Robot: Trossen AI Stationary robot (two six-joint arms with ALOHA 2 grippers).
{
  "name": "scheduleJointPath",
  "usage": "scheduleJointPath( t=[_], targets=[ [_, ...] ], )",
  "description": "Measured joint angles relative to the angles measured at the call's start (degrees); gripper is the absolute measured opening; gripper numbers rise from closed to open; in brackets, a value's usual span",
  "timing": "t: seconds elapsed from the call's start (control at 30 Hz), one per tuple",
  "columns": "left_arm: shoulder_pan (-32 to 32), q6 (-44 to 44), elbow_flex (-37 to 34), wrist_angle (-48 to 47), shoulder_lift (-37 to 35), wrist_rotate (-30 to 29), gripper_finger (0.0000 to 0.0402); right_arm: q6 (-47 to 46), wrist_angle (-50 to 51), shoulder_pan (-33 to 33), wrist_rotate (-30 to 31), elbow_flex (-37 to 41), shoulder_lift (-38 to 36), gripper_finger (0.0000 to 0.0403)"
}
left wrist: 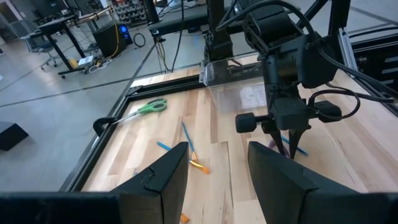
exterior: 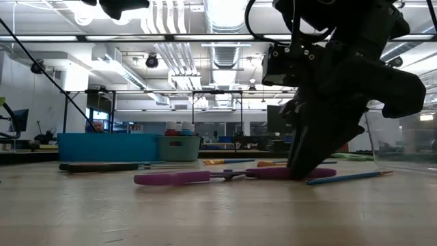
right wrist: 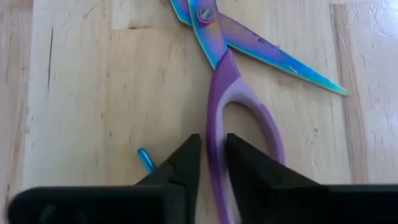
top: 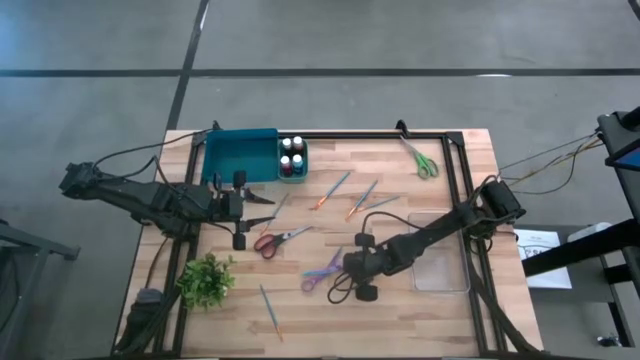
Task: Pick & Place Paint Supplies
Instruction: Put the violet scissors into the transparent bin
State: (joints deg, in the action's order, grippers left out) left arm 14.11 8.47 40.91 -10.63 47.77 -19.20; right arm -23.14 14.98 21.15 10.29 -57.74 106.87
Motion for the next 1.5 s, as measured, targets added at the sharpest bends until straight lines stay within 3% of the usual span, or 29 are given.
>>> scheduleJointPath(
  t=[0.1,0.47,0.77,0.9,1.1,1.5],
  targets=[
    [0.00,0.00,0.00,0.00,0.00,0.00,0.0173,0.91,0.09,-0.02,0.35,0.00,0.00,0.0023],
    [0.00,-0.02,0.00,-0.11,0.00,0.00,0.0173,5.85,2.29,2.79,6.61,-3.75,0.05,0.0019],
    [0.07,-0.04,0.00,-0.23,0.00,0.00,0.0173,2.37,14.79,5.73,14.51,-13.22,-3.76,0.0019],
    [0.07,-0.24,0.00,-0.66,0.00,0.00,0.0173,-4.17,25.37,7.48,18.93,-18.72,-5.39,0.0019],
    [0.07,-0.42,0.00,-1.01,0.00,0.00,0.0173,-17.73,36.94,10.24,19.88,-24.34,-8.22,0.0019],
    [0.07,5.32,0.00,1.71,0.00,-0.26,0.0173,-60.66,59.04,21.08,21.27,-25.57,-10.88,0.0019]
  ],
)
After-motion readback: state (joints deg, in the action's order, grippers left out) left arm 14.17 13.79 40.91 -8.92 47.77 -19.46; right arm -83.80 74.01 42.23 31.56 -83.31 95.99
